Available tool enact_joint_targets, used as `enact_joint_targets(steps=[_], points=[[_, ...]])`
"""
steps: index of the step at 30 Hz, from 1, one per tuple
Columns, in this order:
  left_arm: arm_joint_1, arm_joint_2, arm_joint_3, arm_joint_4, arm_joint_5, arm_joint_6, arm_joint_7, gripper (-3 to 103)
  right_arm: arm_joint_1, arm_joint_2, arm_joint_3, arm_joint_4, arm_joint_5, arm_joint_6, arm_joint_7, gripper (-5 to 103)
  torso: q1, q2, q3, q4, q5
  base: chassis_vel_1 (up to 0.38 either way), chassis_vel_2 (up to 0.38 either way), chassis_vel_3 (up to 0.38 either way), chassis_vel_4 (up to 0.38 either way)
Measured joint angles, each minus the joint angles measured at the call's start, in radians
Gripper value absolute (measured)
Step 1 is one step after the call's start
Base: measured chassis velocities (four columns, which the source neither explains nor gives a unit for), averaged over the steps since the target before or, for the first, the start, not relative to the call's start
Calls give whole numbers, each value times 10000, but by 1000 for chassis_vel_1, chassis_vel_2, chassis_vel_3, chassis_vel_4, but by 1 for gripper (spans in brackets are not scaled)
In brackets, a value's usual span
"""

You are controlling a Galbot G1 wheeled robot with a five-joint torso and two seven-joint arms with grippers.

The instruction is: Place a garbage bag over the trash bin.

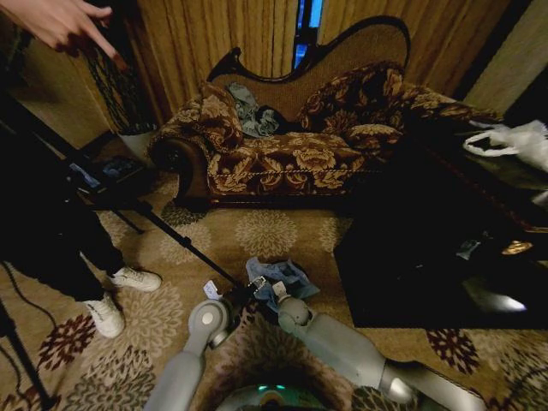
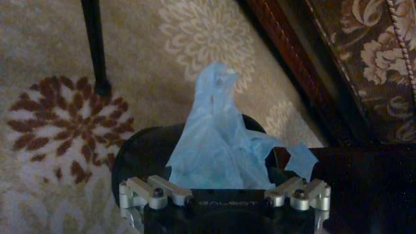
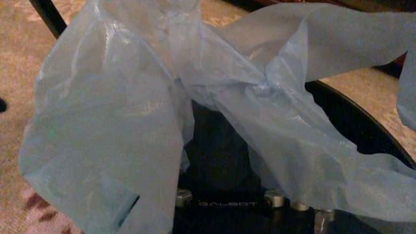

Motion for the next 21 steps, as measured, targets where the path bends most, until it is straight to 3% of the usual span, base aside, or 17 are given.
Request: enact_joint_targets(steps=[1, 6, 9, 13, 16, 17, 19, 21], points=[[-85, -36, 23, 31, -76, 22, -61, 103, -8, -1, -7, 2, -11, 10, -2, 100, 0, 0, 0, 0, 0, 0, 0, 0, 0], [-184, -111, 60, 105, -151, 43, -117, 98, -7, -4, -36, 13, -22, 37, -2, 100, 0, 0, 0, 0, 0, 0, 0, 0, 0], [-228, -156, 89, 211, -178, 13, -143, 83, 11, 10, -80, 12, -57, 72, 1, 100, 0, 0, 0, -1, 0, 0, 0, 0, 0], [-231, -186, 89, 279, -211, -20, -143, 72, 17, 15, -120, 13, -93, 95, 1, 100, 0, 0, 0, -1, -1, 0, 0, 0, 0], [-231, -231, 88, 376, -205, -72, -120, 55, 16, 13, -160, 7, -156, 151, 1, 100, 0, 0, 0, -1, 0, 0, 0, 0, 0], [-231, -231, 88, 376, -205, -72, -120, 55, 16, 13, -160, 7, -156, 151, 1, 100, 0, 0, 0, -1, 0, 0, 0, 0, 0], [-223, -237, 86, 431, -197, -86, -82, 44, 17, 6, -174, 4, -174, 176, 0, 100, 0, 0, 0, -1, -1, 0, 0, 0, 0], [-214, -237, 85, 441, -197, -91, -67, 44, 19, 1, -181, 4, -178, 183, 0, 100, 0, 0, 0, -1, 0, 0, 0, 0, 0]])
